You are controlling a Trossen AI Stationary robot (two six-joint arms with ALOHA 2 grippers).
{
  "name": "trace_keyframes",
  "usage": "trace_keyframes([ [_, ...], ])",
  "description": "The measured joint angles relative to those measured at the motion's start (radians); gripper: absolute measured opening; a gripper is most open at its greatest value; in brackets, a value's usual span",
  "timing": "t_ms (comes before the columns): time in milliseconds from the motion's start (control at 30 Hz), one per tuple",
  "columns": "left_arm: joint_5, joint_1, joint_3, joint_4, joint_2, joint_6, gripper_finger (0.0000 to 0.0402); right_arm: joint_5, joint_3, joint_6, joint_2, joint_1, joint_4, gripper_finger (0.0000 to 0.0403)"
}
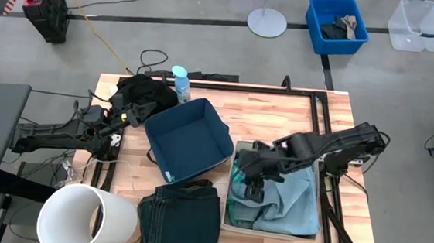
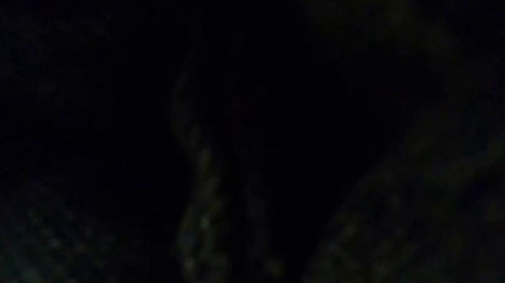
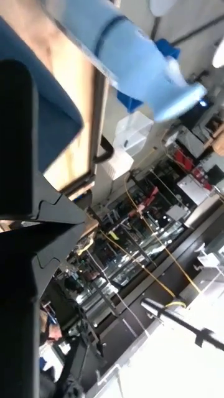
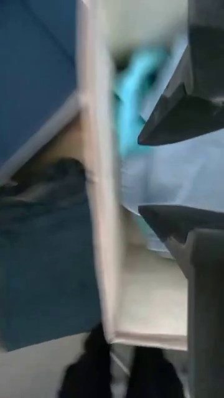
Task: Sort clothes
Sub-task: Put the black shirt into the blue laundry organizer
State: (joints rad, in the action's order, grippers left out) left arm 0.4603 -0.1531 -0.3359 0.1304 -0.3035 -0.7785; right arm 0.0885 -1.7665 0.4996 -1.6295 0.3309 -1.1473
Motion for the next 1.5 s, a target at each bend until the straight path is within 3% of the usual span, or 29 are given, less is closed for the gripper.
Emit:
trace_keyframes([
  [133,0.016,0.000,-0.101,-0.041,-0.041,0.097,0.0000,0.121,-0.124,-0.075,0.000,-0.010,-0.001,0.0109],
  [300,0.086,-0.003,-0.306,-0.245,-0.175,0.199,0.0011,0.204,-0.255,-0.166,0.000,-0.066,0.000,0.0054],
  [567,0.086,-0.115,-0.681,-0.698,-0.471,0.234,0.0079,0.206,-0.356,-0.251,0.001,-0.197,0.002,0.0040],
  [800,-0.007,-0.332,-0.917,-1.115,-0.743,0.228,0.0108,0.206,-0.403,-0.393,0.001,-0.261,0.002,0.0040],
  [1033,-0.197,-0.555,-0.945,-1.150,-0.912,0.147,0.0110,0.204,-0.497,-0.583,0.001,-0.330,-0.004,0.0040],
  [1233,-0.227,-0.652,-0.945,-1.168,-1.044,0.114,0.0110,0.199,-0.554,-0.627,0.051,-0.391,-0.037,0.0040],
  [1500,-0.230,-0.695,-0.945,-1.193,-1.160,0.074,0.0110,0.198,-0.555,-0.658,0.120,-0.442,-0.039,0.0040],
])
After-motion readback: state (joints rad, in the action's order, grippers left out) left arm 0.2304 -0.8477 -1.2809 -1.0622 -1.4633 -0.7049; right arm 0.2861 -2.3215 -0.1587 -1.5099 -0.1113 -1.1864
